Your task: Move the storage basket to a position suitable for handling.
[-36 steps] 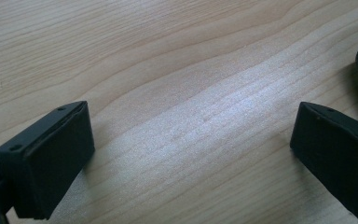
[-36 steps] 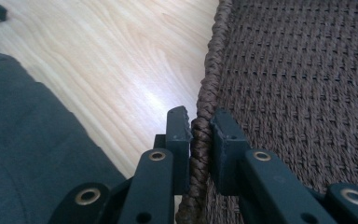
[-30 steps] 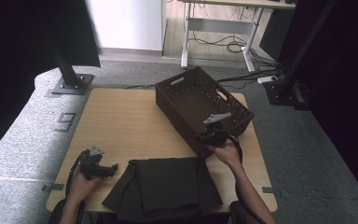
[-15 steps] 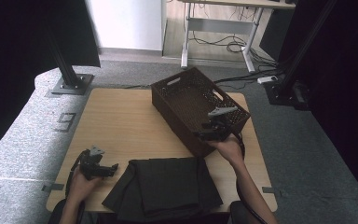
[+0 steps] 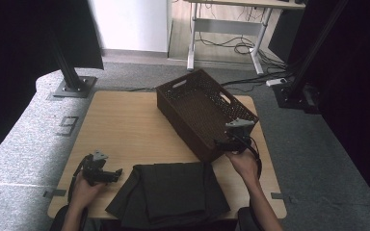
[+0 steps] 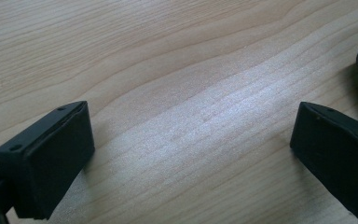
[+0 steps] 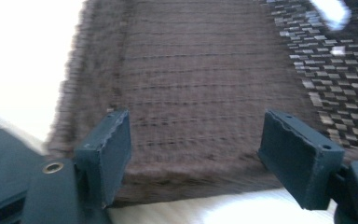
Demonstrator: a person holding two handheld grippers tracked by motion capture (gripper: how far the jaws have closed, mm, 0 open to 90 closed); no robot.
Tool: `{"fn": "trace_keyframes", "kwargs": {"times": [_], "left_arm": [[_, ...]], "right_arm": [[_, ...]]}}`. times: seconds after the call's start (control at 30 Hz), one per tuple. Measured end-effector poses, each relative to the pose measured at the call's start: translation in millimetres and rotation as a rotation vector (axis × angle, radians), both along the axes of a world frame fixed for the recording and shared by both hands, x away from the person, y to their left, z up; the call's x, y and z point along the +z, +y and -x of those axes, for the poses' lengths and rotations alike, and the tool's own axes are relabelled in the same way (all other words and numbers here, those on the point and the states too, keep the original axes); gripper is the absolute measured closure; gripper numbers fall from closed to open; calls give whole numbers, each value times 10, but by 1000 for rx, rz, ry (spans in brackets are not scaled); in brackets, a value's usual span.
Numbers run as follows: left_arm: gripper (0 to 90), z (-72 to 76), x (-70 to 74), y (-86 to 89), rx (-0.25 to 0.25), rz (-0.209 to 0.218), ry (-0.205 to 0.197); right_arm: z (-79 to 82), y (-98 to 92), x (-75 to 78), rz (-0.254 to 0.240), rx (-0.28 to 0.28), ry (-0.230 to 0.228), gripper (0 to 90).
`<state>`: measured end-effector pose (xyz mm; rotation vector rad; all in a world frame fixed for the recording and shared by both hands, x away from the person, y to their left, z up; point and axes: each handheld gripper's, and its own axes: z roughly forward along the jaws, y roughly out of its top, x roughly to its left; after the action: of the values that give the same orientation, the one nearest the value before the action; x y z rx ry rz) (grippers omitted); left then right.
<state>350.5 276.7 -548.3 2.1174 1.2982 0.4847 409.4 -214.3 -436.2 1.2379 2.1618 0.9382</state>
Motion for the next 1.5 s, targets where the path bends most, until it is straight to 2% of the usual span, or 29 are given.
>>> {"fn": "trace_keyframes", "kwargs": {"times": [0.07, 0.1, 0.17, 0.2, 0.3, 0.43, 0.6, 0.67, 0.73, 0.77, 0.8, 0.83, 0.93, 1.03, 1.1, 1.27, 1.5], "left_arm": [[0, 0, 0, 0, 0, 0, 0], [0, 0, 0, 0, 0, 0, 0], [0, 0, 0, 0, -1, 0, 0], [0, 0, 0, 1, -1, -1, 1], [0, 0, 0, 1, -1, 0, 0], [0, 0, 0, 0, -1, -1, 1], [0, 1, 0, -1, 0, 0, 0], [0, 1, 0, -1, 1, 0, 0], [0, 1, 0, -1, 1, 0, 0], [0, 1, 0, -1, 0, 0, 0], [0, 1, 0, -1, 0, 0, 1], [0, 1, 0, -1, 1, 0, 0], [0, 1, 0, -1, 1, 0, 0], [0, 1, 0, -1, 1, 0, 0], [0, 1, 0, -1, 1, 0, 0], [0, 1, -1, -1, 1, 0, -1], [0, 0, 0, -1, 1, 0, 0]], "right_arm": [[13, -12, 12, 18, -18, -9, 221], [32, -60, 35, 23, -56, -18, 210], [34, -83, 37, 9, -61, -11, 210], [30, -151, 23, -31, -84, 21, 201], [23, -216, -2, -80, -95, 50, 201], [20, -250, -11, -98, -106, 62, 202], [12, -353, -9, -116, -129, 86, 282], [-3, -461, -22, -110, -172, 97, 326], [-13, -488, -31, -107, -182, 101, 335], [-27, -529, -45, -92, -207, 103, 342], [-34, -560, -52, -79, -227, 102, 364], [-35, -624, -59, -62, -259, 98, 423], [-35, -725, -67, -64, -296, 111, 510], [-32, -769, -69, -53, -309, 114, 548], [-31, -820, -81, -102, -306, 132, 569], [-24, -822, -94, -117, -290, 129, 574], [-32, -646, -105, -125, -232, 124, 574]]}}
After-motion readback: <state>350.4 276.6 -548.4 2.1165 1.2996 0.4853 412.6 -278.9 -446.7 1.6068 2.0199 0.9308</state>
